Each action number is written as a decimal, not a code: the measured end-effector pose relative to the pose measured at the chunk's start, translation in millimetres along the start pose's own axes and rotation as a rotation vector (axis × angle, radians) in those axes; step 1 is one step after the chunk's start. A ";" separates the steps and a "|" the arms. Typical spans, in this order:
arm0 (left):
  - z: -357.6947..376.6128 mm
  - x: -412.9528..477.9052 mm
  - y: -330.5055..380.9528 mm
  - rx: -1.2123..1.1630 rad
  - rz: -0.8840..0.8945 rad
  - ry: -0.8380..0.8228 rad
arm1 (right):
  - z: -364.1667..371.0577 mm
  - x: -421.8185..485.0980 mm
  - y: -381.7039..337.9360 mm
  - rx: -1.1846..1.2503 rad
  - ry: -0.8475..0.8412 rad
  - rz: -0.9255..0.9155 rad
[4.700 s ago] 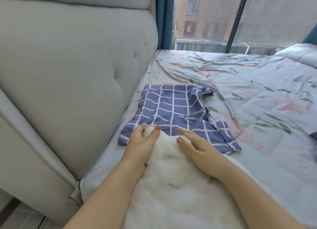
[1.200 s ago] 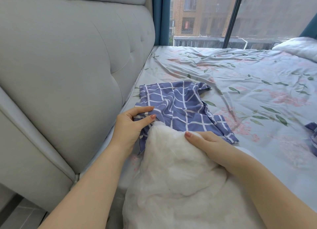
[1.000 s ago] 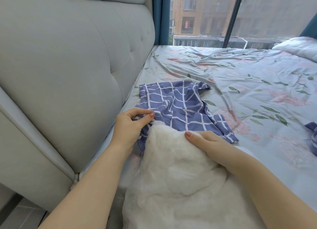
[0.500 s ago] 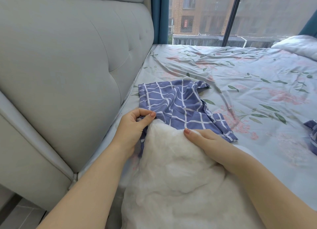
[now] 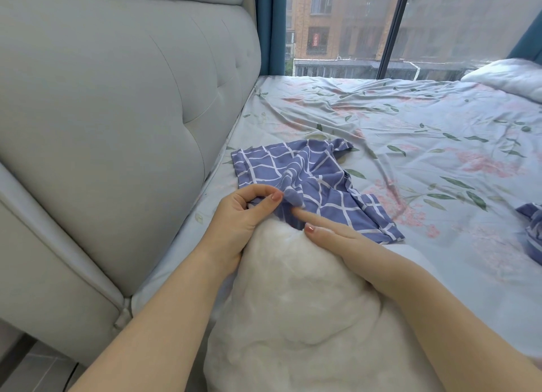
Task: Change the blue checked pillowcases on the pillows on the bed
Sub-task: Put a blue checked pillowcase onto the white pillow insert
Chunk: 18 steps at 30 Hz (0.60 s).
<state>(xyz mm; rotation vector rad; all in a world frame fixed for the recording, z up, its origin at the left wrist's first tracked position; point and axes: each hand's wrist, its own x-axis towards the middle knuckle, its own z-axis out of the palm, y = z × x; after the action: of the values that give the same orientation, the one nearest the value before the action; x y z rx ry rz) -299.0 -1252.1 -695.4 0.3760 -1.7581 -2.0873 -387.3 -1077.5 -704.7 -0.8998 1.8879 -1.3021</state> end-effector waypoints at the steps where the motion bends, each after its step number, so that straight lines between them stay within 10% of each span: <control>1: -0.5 -0.1 0.3 0.003 0.001 -0.007 | -1.9 2.4 3.2 0.014 0.017 0.003; 18: -9.6 -17.0 11.3 0.124 0.027 -0.116 | -18.6 -7.2 -0.6 0.080 0.301 -0.183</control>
<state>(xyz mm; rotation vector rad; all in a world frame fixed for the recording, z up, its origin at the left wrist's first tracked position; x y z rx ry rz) -278.3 -1254.4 -686.7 0.2682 -1.9546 -2.0241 -398.7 -1062.6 -697.9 -0.8913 1.9967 -1.6915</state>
